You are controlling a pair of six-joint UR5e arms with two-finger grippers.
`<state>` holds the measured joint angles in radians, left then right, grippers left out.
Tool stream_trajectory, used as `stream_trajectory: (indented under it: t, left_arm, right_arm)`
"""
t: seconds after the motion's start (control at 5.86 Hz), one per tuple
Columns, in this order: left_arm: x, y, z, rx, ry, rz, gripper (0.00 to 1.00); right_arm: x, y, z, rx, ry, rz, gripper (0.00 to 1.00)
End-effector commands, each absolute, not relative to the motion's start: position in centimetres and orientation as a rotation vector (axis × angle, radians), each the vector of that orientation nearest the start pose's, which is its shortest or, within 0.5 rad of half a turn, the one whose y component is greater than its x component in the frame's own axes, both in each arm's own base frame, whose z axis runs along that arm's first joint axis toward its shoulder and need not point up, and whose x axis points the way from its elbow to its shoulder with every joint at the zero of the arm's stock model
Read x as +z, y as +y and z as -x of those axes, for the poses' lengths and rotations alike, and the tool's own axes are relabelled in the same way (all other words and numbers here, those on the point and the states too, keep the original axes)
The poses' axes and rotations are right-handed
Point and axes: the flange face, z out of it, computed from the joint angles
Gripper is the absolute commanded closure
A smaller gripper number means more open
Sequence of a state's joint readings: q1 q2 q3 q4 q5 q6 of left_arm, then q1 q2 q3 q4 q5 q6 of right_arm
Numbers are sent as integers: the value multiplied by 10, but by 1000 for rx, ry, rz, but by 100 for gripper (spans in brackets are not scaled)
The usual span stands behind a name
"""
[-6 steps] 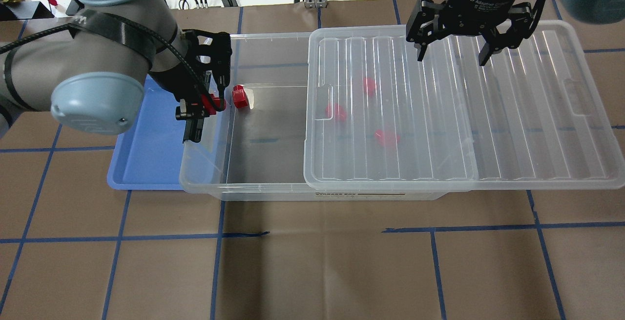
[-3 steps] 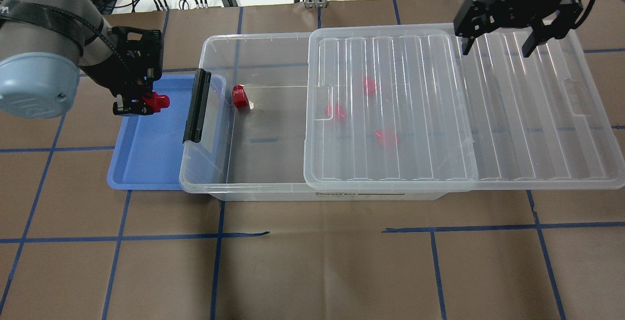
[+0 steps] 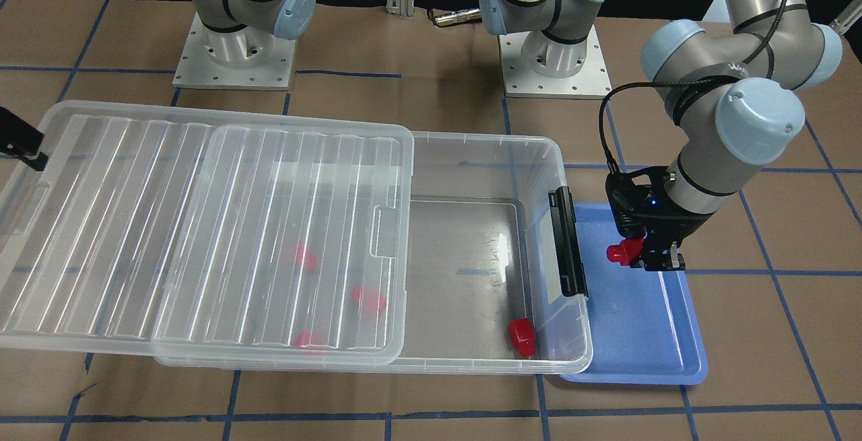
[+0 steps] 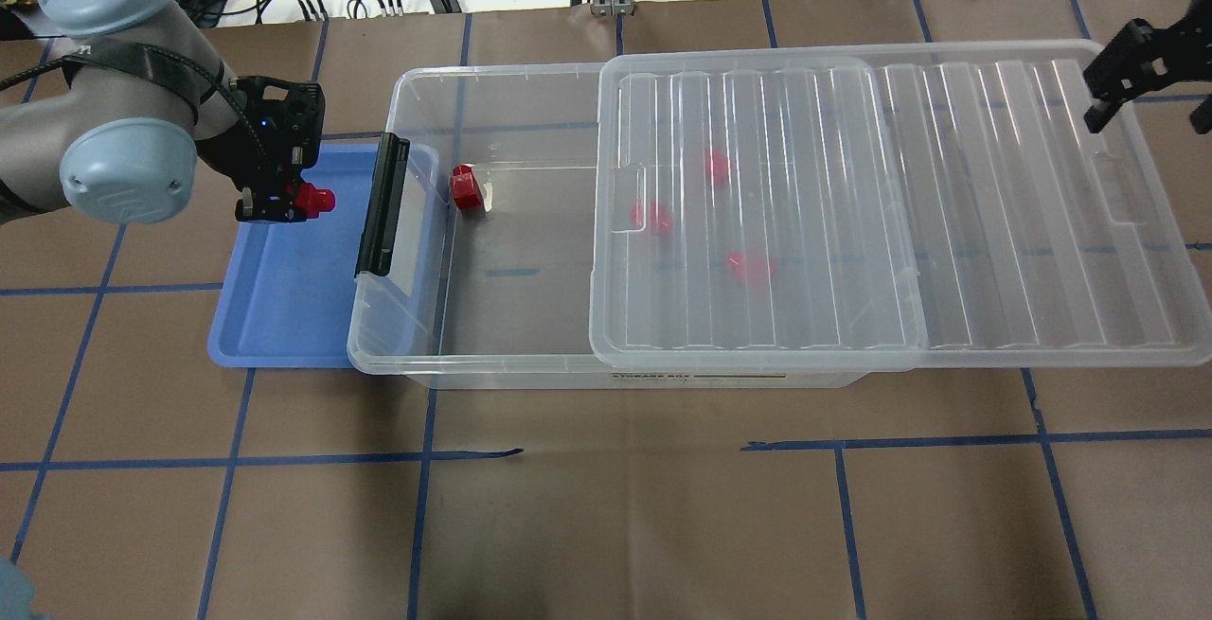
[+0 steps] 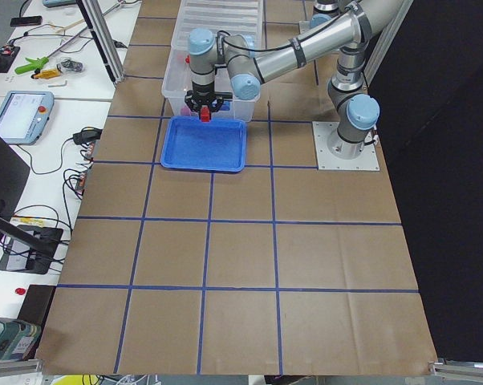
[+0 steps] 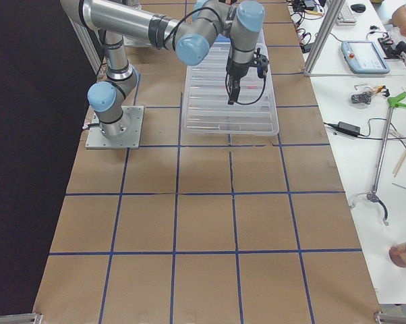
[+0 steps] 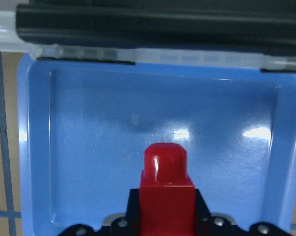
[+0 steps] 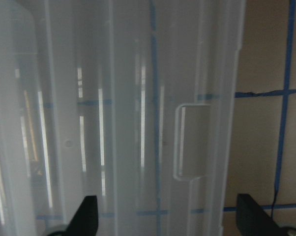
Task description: Place red block in blue tray from box
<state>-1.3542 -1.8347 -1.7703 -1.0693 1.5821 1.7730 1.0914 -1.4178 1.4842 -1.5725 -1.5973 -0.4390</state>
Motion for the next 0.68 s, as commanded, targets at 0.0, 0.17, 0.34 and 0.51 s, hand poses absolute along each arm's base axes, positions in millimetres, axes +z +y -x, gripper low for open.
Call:
stream_trajectory:
  t: [0.0, 0.17, 0.34, 0.51]
  left_arm:
    - [261, -594, -8, -5, 2194, -2228, 97]
    - [236, -585, -26, 31, 2261, -2217, 97]
    - [217, -574, -26, -2, 2234, -2183, 97]
    - [206, -571, -26, -17, 2228, -2174, 96]
  right_arm:
    - [399, -558, 238, 128, 3203, -63, 0]
    - [389, -554, 255, 170, 3206, -101, 0]
    - [378, -549, 258, 188, 3197, -119, 0]
    - [362, -543, 261, 175, 3202, -147, 0]
